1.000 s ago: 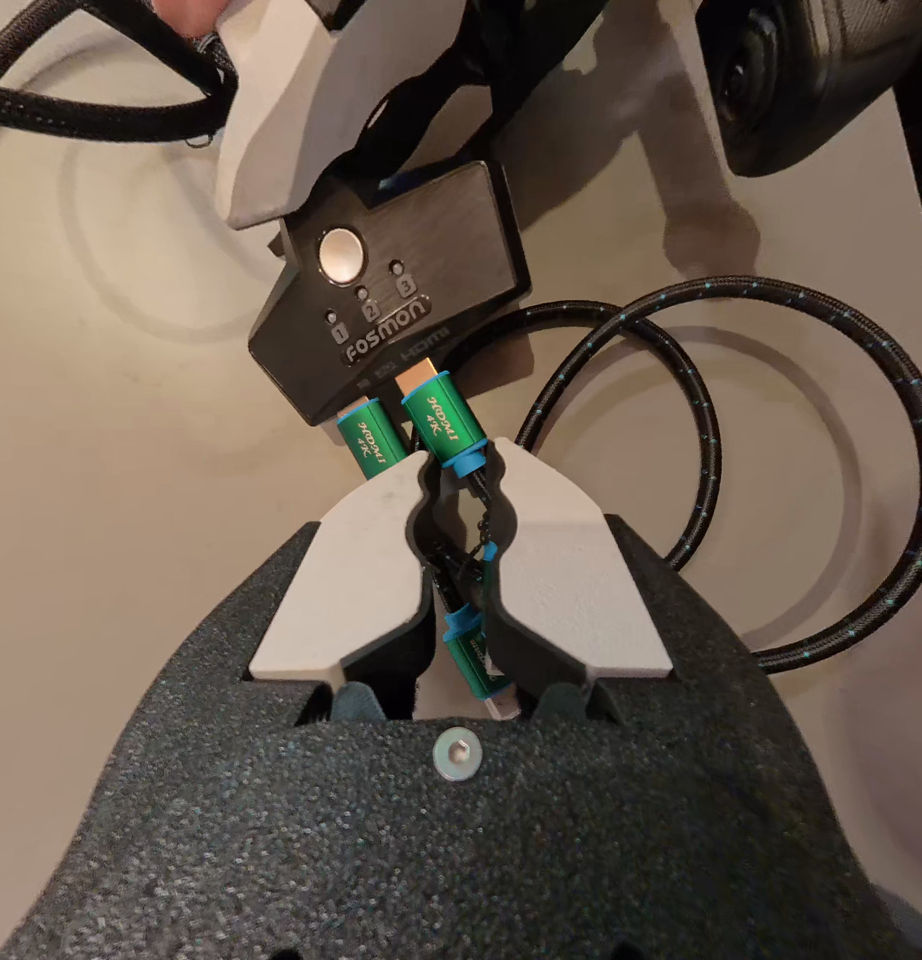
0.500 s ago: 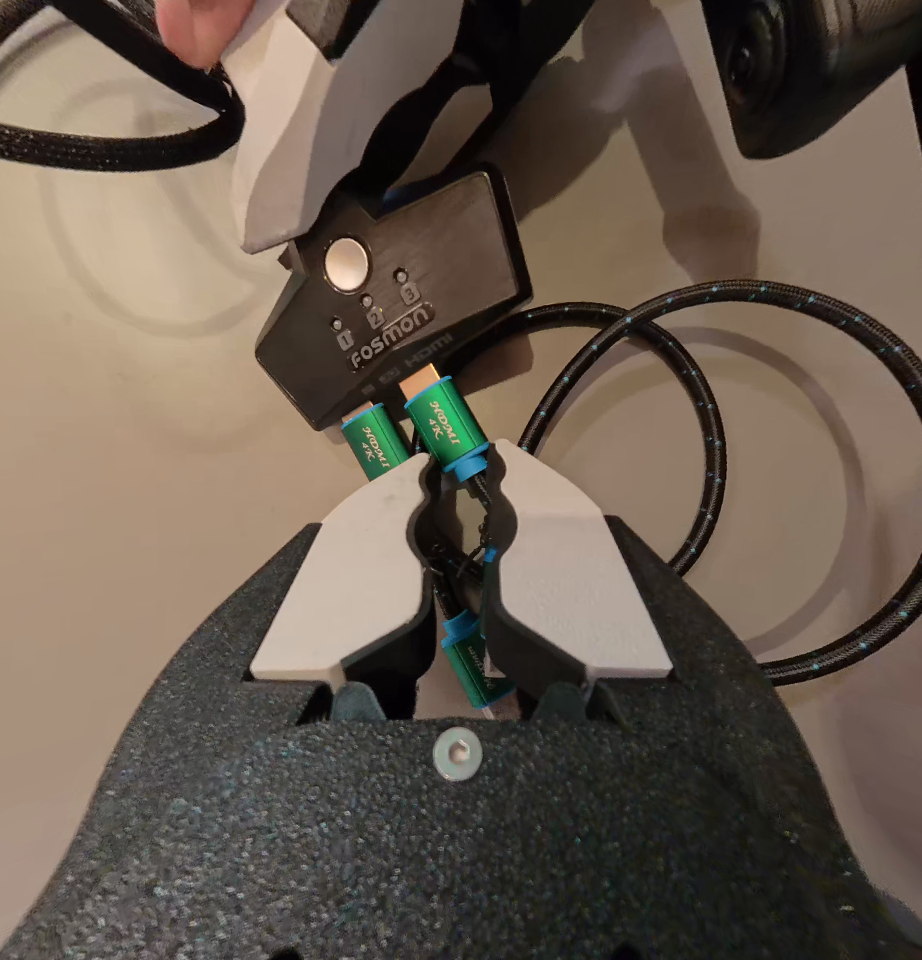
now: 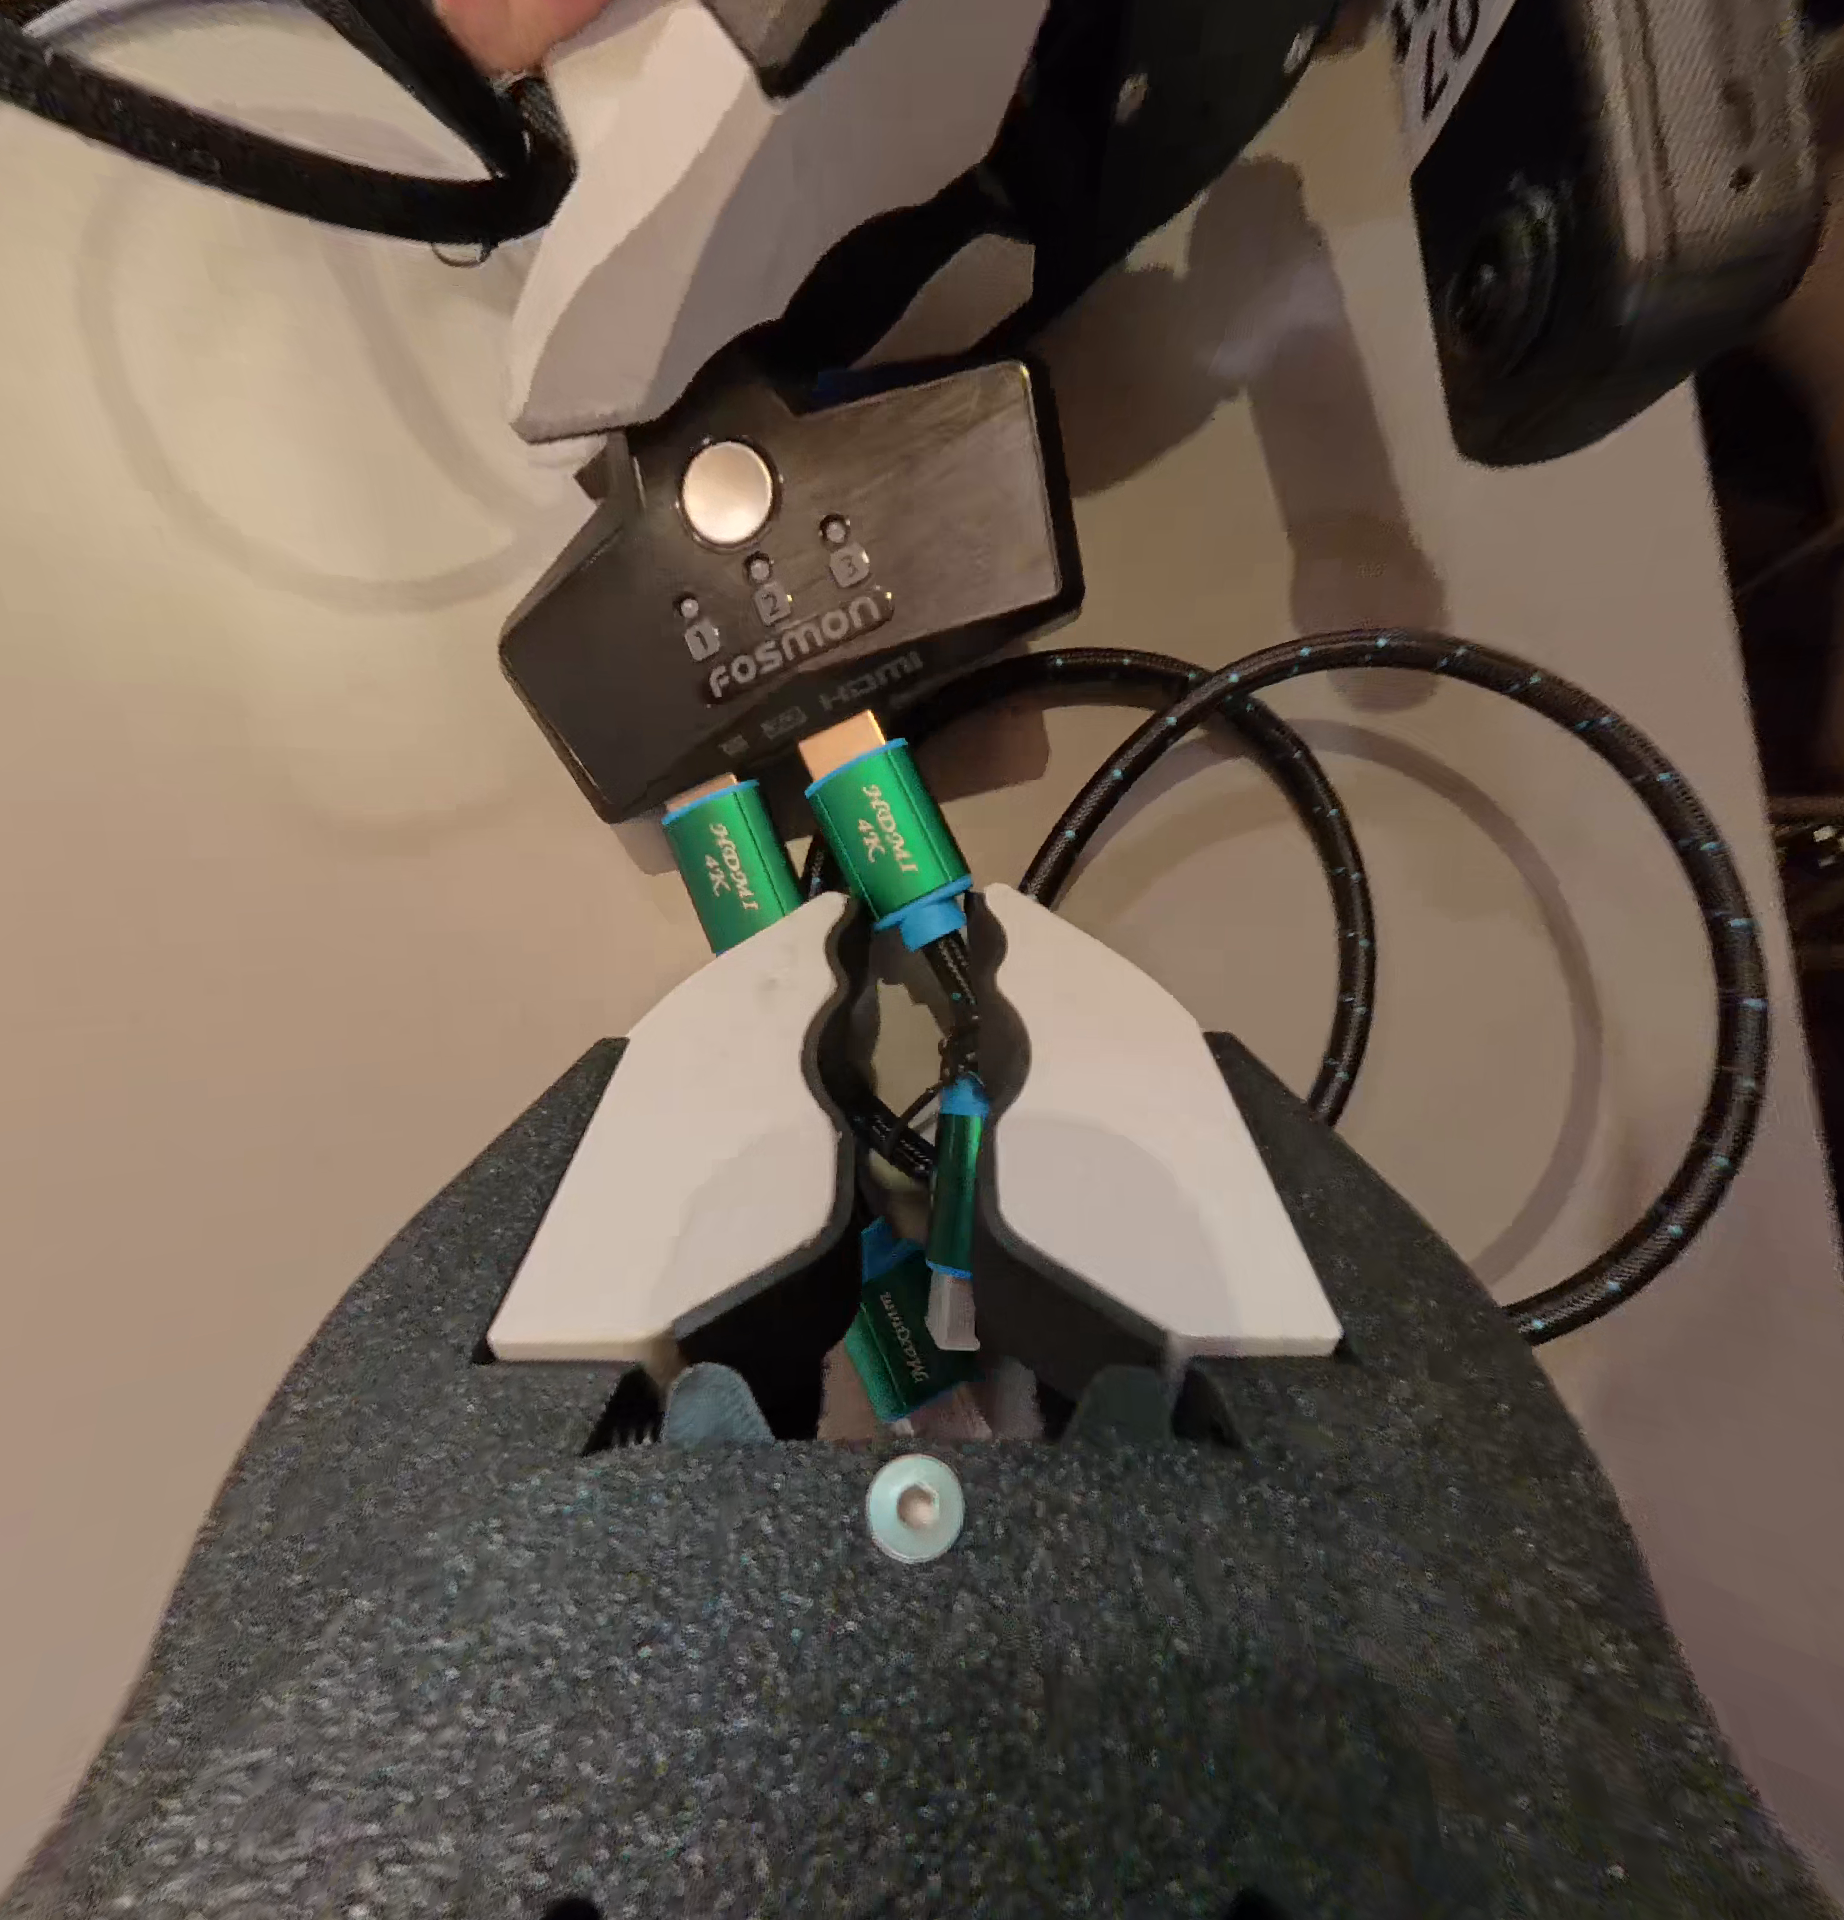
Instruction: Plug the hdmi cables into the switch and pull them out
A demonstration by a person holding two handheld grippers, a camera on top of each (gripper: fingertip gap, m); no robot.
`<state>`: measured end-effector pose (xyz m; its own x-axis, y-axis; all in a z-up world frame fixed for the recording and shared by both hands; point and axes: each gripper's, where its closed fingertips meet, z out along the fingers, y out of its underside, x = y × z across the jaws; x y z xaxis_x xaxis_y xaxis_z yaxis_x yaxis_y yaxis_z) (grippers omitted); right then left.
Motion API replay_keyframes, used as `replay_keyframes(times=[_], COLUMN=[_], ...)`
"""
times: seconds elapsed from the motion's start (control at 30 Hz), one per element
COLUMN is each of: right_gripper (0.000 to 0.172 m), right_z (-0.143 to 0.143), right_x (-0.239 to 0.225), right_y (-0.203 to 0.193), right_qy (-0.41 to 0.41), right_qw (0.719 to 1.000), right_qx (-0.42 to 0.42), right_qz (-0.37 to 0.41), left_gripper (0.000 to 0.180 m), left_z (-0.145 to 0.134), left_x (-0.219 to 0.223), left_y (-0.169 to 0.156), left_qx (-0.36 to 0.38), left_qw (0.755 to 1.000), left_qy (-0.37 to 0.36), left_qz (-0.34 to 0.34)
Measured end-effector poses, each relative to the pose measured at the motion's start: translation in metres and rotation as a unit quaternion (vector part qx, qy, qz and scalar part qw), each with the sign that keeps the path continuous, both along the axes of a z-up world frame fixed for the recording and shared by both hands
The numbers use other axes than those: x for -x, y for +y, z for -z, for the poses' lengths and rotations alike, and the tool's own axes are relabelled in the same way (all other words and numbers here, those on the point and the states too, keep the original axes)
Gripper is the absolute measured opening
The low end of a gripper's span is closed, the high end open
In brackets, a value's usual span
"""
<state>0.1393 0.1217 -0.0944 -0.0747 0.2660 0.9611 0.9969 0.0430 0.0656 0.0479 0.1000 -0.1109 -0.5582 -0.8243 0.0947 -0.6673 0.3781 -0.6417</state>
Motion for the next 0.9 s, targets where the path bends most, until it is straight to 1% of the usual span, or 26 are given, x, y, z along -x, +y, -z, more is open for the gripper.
replay_keyframes(times=[0.1, 0.27, 0.4, 0.43, 0.47, 0.53, 0.6, 0.63, 0.73, 0.8, 0.9], right_gripper=[0.021, 0.021, 0.021, 0.021, 0.021, 0.022, 0.021, 0.022, 0.022, 0.022, 0.021], right_z=[-0.003, -0.006, -0.007, -0.008, -0.008, -0.009, -0.011, -0.012, -0.012, -0.012, -0.013], right_x=[-0.003, -0.007, -0.004, -0.004, -0.004, -0.003, -0.003, -0.003, -0.004, -0.004, -0.004], right_y=[0.001, 0.002, 0.001, 0.001, 0.001, 0.001, 0.001, 0.001, 0.000, 0.001, 0.001], right_qy=[0.015, 0.039, 0.056, 0.061, 0.066, 0.078, 0.095, 0.100, 0.106, 0.108, 0.119], right_qw=[1.000, 0.999, 0.998, 0.998, 0.998, 0.997, 0.995, 0.995, 0.994, 0.994, 0.993], right_qx=[-0.009, -0.012, -0.012, -0.011, -0.010, -0.011, -0.009, -0.009, -0.007, -0.006, -0.008], right_qz=[0.007, 0.011, 0.002, 0.001, 0.000, -0.001, -0.002, -0.003, -0.001, 0.005, 0.011], left_gripper=[0.029, 0.038, 0.039, 0.039, 0.038, 0.037, 0.037, 0.037, 0.033, 0.029, 0.013], left_z=[-0.012, -0.028, -0.026, -0.023, -0.023, -0.025, -0.029, -0.027, -0.016, -0.017, -0.019], left_x=[0.004, 0.015, 0.030, 0.034, 0.039, 0.051, 0.058, 0.058, 0.060, 0.060, 0.058], left_y=[0.000, 0.018, 0.032, 0.036, 0.035, 0.026, 0.015, 0.015, 0.017, 0.016, 0.011], left_qx=[0.038, 0.037, 0.020, 0.024, 0.043, 0.102, 0.136, 0.132, 0.110, 0.109, 0.103], left_qw=[0.999, 0.999, 0.999, 0.999, 0.998, 0.992, 0.984, 0.984, 0.988, 0.988, 0.988], left_qy=[-0.004, -0.034, -0.041, -0.039, -0.034, -0.025, -0.036, -0.039, -0.010, -0.010, -0.010], left_qz=[-0.003, 0.000, 0.024, 0.026, 0.035, 0.071, 0.109, 0.112, 0.109, 0.110, 0.115])
